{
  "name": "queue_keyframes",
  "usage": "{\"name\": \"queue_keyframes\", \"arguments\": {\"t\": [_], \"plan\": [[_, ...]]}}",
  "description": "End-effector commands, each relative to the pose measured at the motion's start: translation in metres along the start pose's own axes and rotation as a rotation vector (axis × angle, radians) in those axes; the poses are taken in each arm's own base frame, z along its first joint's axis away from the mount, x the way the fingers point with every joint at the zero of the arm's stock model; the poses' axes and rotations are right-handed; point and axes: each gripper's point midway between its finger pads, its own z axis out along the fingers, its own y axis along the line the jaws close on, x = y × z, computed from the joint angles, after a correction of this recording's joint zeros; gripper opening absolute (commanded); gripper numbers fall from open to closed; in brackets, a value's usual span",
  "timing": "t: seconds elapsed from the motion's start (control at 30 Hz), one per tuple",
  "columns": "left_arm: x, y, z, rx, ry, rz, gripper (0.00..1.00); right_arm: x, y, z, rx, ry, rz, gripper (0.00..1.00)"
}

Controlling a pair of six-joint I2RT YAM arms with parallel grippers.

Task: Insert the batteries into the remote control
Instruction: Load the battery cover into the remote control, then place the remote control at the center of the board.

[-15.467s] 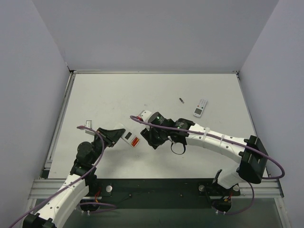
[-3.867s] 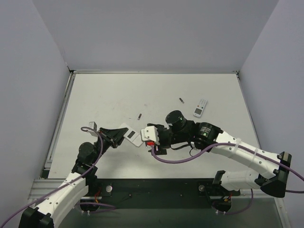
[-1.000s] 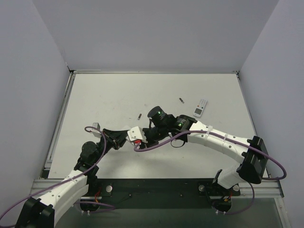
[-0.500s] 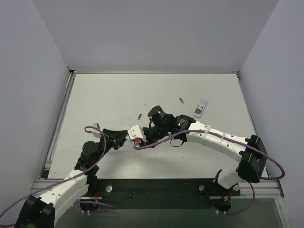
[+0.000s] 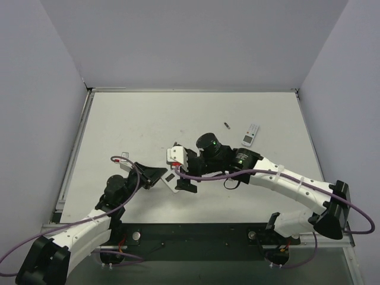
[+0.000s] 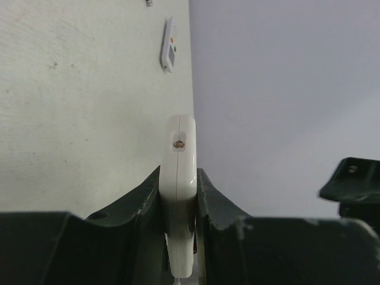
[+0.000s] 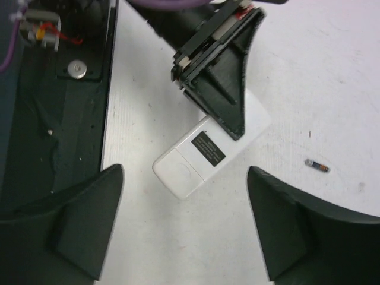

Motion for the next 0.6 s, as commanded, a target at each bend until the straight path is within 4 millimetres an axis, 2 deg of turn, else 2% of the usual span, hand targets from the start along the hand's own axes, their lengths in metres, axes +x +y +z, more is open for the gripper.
{"name": "queue_keyframes", "arguments": {"t": [0.0, 0.07, 0.23, 0.4, 0.57], "plan": [[0.000, -0.003, 0.004, 0.035, 0.018, 0.128, 0.00, -0.031, -0.025, -0.036, 0.233, -0.101, 0.229, 0.91], [0.000, -0.006, 0.007, 0.040, 0.024, 0.158, 0.00, -0.021, -0.031, -0.041, 0.296, -0.089, 0.346, 1.00], [-0.002, -0.012, 0.011, 0.043, 0.032, 0.212, 0.00, 0.010, -0.045, -0.045, 0.465, -0.032, 0.533, 1.00], [-0.004, -0.016, 0.014, 0.045, 0.032, 0.234, 0.00, 0.042, -0.046, -0.027, 0.533, 0.060, 0.682, 1.00], [-0.004, -0.019, 0.015, 0.050, 0.034, 0.231, 0.00, 0.049, -0.043, -0.003, 0.528, 0.105, 0.721, 0.96]]}}
